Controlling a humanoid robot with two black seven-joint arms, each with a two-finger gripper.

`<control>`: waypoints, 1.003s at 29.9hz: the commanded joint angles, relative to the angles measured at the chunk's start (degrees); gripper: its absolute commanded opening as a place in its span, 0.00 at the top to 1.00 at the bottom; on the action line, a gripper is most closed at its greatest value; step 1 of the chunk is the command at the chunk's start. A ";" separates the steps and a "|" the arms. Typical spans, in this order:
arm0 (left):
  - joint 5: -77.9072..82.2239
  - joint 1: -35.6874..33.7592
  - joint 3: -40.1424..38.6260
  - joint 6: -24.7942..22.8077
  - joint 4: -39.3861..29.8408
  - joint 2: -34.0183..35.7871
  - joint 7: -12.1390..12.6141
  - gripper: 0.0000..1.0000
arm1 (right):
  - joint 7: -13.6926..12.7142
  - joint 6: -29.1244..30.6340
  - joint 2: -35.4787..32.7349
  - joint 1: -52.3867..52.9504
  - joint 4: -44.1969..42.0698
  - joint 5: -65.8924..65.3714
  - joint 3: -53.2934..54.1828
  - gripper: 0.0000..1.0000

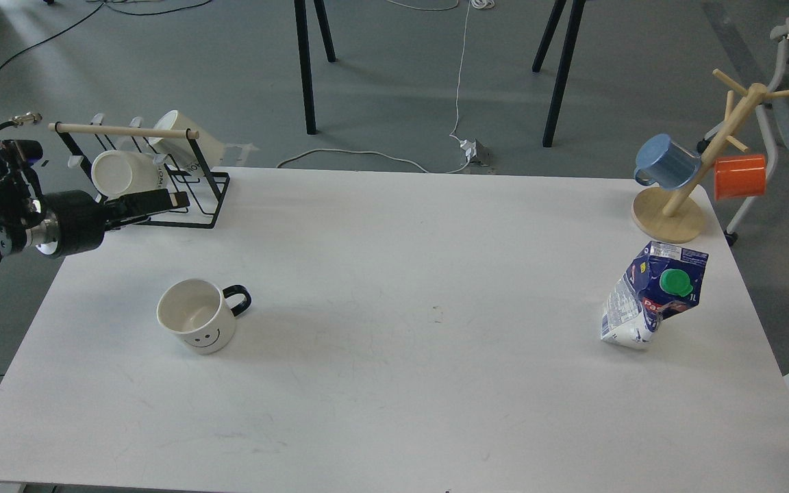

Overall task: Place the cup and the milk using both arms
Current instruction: 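Reach the left gripper toward the white mug's rim, then grasp the white mug rim with the left gripper and lift it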

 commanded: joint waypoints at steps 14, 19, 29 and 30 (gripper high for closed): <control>6.81 6.31 7.93 11.47 -3.58 1.12 0.02 0.02 | 0.00 0.00 0.88 -1.37 0.01 -0.08 0.00 0.02; 6.81 9.21 8.46 13.75 -3.14 0.95 0.02 0.03 | 0.00 0.00 0.88 -1.99 0.01 -0.08 0.09 0.02; 6.72 9.22 10.83 14.11 -1.73 -1.07 0.02 0.64 | 0.00 0.00 0.88 -2.87 -0.16 -0.08 0.09 0.02; 6.63 9.22 10.66 14.37 -1.47 -1.51 0.02 0.74 | 0.00 0.00 0.88 -2.96 -0.16 -0.08 0.09 0.02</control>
